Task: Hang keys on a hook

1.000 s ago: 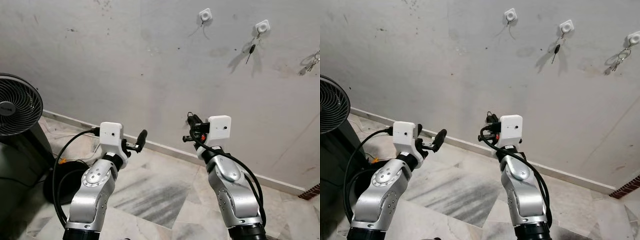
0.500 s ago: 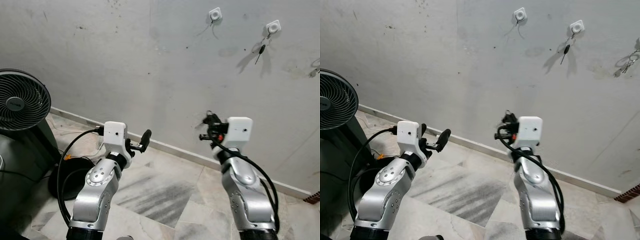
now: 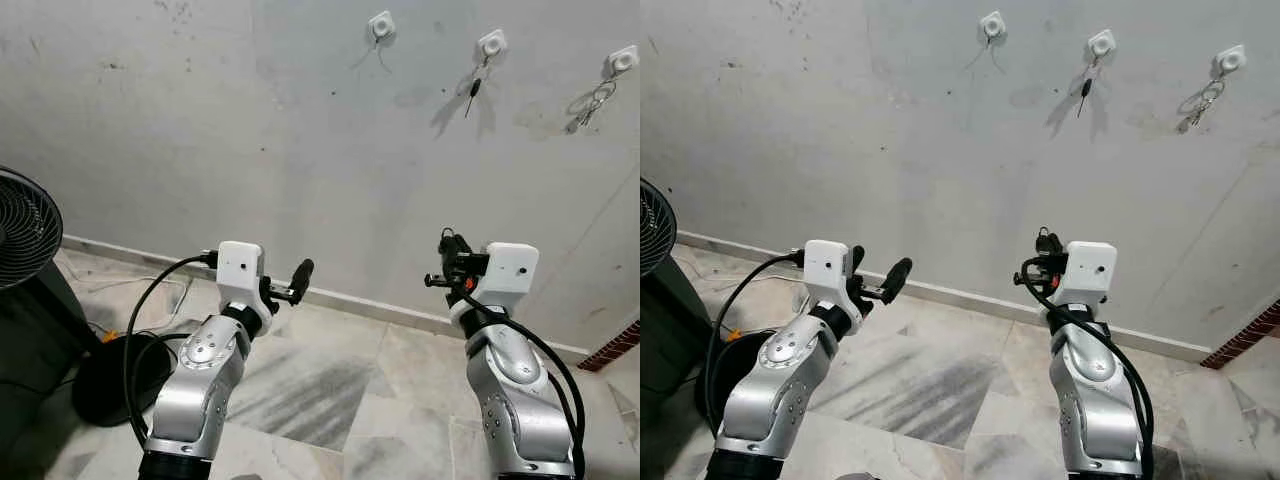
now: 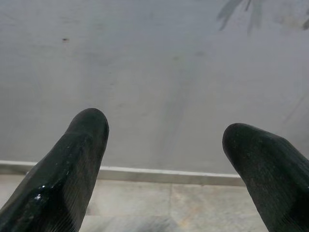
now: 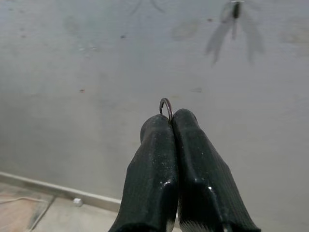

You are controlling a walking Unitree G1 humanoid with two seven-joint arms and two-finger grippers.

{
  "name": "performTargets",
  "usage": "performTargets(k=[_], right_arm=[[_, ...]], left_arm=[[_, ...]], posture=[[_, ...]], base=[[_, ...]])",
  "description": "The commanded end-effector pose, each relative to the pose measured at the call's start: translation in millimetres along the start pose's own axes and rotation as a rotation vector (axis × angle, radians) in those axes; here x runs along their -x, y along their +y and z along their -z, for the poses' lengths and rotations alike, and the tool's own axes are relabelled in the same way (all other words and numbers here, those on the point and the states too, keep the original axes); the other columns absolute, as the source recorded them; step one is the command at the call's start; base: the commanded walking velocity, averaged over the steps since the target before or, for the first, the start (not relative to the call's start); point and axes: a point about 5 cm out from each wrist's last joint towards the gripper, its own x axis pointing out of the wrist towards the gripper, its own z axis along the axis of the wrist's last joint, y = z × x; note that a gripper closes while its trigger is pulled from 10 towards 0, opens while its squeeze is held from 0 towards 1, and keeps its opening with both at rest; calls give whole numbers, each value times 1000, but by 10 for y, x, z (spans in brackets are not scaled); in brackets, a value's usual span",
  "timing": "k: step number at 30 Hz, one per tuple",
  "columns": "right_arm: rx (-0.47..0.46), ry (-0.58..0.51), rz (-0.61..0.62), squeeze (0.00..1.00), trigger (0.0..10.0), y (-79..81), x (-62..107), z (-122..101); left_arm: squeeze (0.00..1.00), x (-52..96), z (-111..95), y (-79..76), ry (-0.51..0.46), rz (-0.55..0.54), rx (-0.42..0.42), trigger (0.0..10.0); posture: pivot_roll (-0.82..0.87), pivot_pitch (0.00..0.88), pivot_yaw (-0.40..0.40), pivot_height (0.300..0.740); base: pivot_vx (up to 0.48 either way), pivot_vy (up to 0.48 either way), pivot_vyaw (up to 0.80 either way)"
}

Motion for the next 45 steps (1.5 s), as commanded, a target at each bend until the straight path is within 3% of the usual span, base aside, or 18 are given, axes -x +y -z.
performTargets(k=[1,45], right_arm=[[-3,-18,-16,0,10000,35,2,-55],[2,-4,-65,0,10000,129,-45,-5]], left_arm=[[0,20,-42,9,-17,1,-8,10000],[0,39,-30,-11,-15,8,-2,10000]], posture=[[167,0,-39,740],[178,0,-49,740]], base=[[0,0,0],[334,0,0]])
